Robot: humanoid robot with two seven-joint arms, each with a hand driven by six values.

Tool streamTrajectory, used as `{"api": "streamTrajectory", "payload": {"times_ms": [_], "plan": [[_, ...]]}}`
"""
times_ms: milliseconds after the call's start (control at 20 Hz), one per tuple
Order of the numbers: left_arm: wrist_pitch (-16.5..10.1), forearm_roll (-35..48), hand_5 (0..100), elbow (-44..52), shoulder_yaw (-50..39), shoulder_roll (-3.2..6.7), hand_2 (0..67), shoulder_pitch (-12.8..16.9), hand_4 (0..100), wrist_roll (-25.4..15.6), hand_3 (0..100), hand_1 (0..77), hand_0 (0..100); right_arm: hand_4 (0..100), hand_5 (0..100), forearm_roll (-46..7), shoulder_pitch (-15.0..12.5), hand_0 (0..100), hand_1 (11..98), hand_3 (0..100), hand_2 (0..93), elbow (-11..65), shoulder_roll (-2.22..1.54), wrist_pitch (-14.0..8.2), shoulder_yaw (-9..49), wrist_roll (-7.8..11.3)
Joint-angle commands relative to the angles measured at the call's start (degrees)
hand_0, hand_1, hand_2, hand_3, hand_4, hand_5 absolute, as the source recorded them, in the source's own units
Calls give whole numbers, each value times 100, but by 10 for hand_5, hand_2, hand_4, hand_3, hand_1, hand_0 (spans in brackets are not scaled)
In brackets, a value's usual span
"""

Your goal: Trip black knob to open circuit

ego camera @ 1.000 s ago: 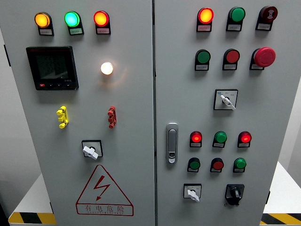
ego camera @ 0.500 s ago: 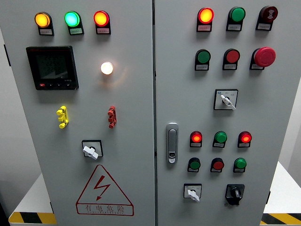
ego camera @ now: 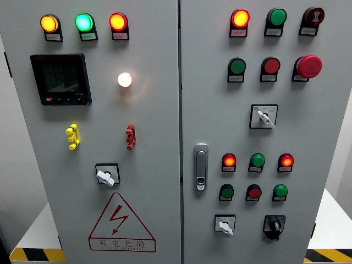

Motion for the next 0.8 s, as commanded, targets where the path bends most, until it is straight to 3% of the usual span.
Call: {"api": "streamTrajectory", "payload": {"times_ms": [0, 200, 400, 500, 650, 700, 750], "plan": [[0, 0, 86, 0, 0, 1, 194, 2, 99, 0, 262, 0, 0, 217, 339, -2, -5, 855, 456, 305, 0, 430, 11, -125, -83, 3], [0, 0, 86, 0, 0, -8, 194, 2, 99, 0, 261, 0, 0, 316, 401, -20, 65, 869, 457, 366, 0, 766, 20, -415, -338, 3], [0, 0, 86, 0, 0, 1, 194, 2, 99, 0, 262, 0, 0, 458, 505, -2, 434, 878, 472, 464, 0, 775, 38, -942, -444, -5], [0, 0, 86, 0, 0, 1, 194, -7, 99, 0, 262, 0, 0, 603, 607, 6, 627, 888, 481, 568, 0, 723, 47, -1083, -523, -5], [0, 0, 86, 0, 0, 1, 194, 2, 99, 0, 262, 0, 0, 729, 781, 59, 812, 905, 488, 732, 0, 634, 56, -1145, -514, -14], [0, 0, 86, 0, 0, 1, 194, -7, 99, 0, 262, 0, 0, 762, 852, 77, 812, 912, 488, 763, 0, 634, 56, -1145, -514, -14], [0, 0, 86, 0, 0, 1, 194, -7, 99, 0, 262, 0, 0, 815, 1000, 94, 821, 920, 492, 810, 0, 643, 56, -1137, -523, -14]]}}
